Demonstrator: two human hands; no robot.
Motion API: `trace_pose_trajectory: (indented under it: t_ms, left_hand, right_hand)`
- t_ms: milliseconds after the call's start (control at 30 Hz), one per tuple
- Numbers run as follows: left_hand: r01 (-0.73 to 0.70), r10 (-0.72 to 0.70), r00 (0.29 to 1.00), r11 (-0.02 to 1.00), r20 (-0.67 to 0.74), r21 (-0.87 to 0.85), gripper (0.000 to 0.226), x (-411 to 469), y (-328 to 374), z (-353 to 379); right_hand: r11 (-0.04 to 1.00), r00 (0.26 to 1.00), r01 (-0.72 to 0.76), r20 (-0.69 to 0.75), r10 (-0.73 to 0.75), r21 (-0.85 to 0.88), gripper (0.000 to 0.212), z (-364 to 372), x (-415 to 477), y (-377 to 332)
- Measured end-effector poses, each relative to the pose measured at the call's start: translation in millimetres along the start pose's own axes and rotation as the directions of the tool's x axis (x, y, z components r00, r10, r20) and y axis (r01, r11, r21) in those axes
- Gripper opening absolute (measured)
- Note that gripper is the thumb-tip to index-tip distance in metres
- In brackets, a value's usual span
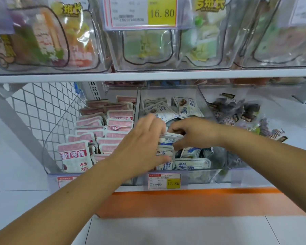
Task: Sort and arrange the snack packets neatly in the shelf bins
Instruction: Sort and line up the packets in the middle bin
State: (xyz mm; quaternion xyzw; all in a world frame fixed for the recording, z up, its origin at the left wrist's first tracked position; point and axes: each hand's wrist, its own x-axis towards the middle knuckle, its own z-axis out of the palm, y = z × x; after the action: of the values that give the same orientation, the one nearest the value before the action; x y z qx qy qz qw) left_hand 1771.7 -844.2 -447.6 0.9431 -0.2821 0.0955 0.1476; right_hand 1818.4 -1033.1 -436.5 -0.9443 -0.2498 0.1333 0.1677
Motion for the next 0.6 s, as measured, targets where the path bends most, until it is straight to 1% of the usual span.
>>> trace_pose_trajectory:
  t_ms: [33, 67, 100, 133, 167, 233, 267, 300, 367, 400, 467, 500, 600]
  left_hand:
    - [0.040, -0.041, 0.999, 0.997, -0.008, -0.072, 0.068, 2, 1, -2]
    - [0.060, -0.058, 0.998, 0.994, 0.028, -0.088, 0.074, 4, 2, -3]
    - [0.048, -0.045, 0.996, 0.998, 0.072, -0.030, 0.074, 7, 2, -2]
    - [0.009, -0.015, 0.994, 0.998, 0.105, 0.057, 0.068, 10, 2, -3]
    - [-0.019, 0.002, 0.992, 0.991, 0.128, 0.131, 0.063, 10, 2, -3]
    - [-0.033, 0.006, 0.991, 0.979, 0.133, 0.202, 0.059, 10, -1, -4]
    - [-0.044, 0.018, 0.992, 0.976, 0.126, 0.212, 0.058, 9, -4, -2]
    - [-0.061, 0.038, 0.993, 0.976, 0.112, 0.208, 0.058, 8, -6, 1]
    - [-0.090, 0.073, 0.993, 0.980, 0.097, 0.179, 0.056, 6, -8, 5]
    - [-0.093, 0.076, 0.992, 0.980, 0.100, 0.173, 0.056, 5, -8, 5]
    - [-0.080, 0.059, 0.991, 0.981, 0.121, 0.177, 0.059, 4, -8, 5]
    - [-0.070, 0.048, 0.991, 0.981, 0.128, 0.180, 0.060, 5, -9, 4]
    - [-0.050, 0.027, 0.993, 0.980, 0.119, 0.191, 0.056, 4, -8, 4]
  right_hand:
    - [1.000, 1.000, 0.014, -0.009, -0.014, 0.011, 0.018, 3, 0, -1]
    - [1.000, 1.000, 0.023, 0.003, -0.023, 0.017, 0.014, 3, -1, -2]
    - [0.999, 0.999, 0.029, 0.021, -0.030, 0.029, 0.013, 0, -4, -2]
    - [0.999, 0.999, 0.030, 0.020, -0.031, 0.040, 0.016, -5, -11, -2]
    - [0.999, 0.999, 0.035, -0.025, -0.034, 0.032, 0.017, -12, -19, -2]
    - [0.998, 0.981, 0.051, -0.184, -0.058, -0.046, 0.010, -25, -42, -4]
    - [0.994, 0.979, 0.040, -0.196, -0.059, -0.099, 0.008, -28, -54, -5]
    - [0.987, 0.989, 0.023, -0.139, -0.046, -0.162, 0.010, -26, -62, -8]
    - [0.956, 1.000, 0.005, 0.026, 0.003, -0.294, 0.011, -10, -64, -12]
    - [0.931, 0.998, -0.002, 0.063, 0.027, -0.364, 0.012, 0, -60, -12]
    - [0.851, 0.997, -0.009, 0.065, 0.051, -0.524, 0.026, 16, -47, -14]
    - [0.827, 0.997, -0.013, 0.050, 0.050, -0.562, 0.030, 20, -42, -15]
    - [0.829, 0.999, -0.005, 0.035, 0.030, -0.559, 0.020, 16, -42, -14]
